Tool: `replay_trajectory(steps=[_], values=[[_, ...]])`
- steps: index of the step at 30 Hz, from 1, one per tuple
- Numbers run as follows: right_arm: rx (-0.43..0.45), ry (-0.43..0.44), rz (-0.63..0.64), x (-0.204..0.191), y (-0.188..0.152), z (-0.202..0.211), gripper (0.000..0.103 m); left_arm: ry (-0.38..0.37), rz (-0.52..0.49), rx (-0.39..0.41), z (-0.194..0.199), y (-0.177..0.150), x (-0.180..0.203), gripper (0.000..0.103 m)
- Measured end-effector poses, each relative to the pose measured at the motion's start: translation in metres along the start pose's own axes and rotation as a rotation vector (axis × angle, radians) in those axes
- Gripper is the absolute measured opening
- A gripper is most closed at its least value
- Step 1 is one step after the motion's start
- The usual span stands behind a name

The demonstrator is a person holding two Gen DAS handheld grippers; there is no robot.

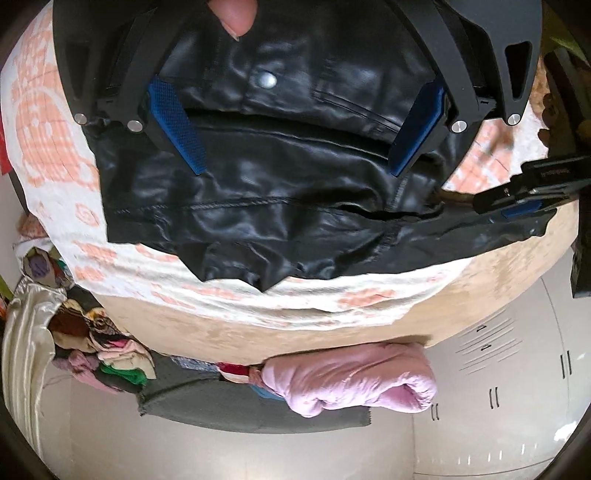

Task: Fold large clothes
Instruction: 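Move the left tool to the other sleeve cuff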

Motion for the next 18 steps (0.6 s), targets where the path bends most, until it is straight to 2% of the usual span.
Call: replay_trajectory(steps=[18], values=[[0.036,0.107,0.121,-0.098,0.056,-0.031,0.099,0.077,0.204,0.065,0.023,0.023,-0.105,0.093]])
Point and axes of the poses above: each gripper's, at about its wrist camera, not at the fingertips, and z roughly against the way its jaws point, x to its right, y to its top, the point moved 4 cm from there along -z, roughly the way its jaws point, and after that the axes turned 12 degrees about z, right-handed, at the moved point
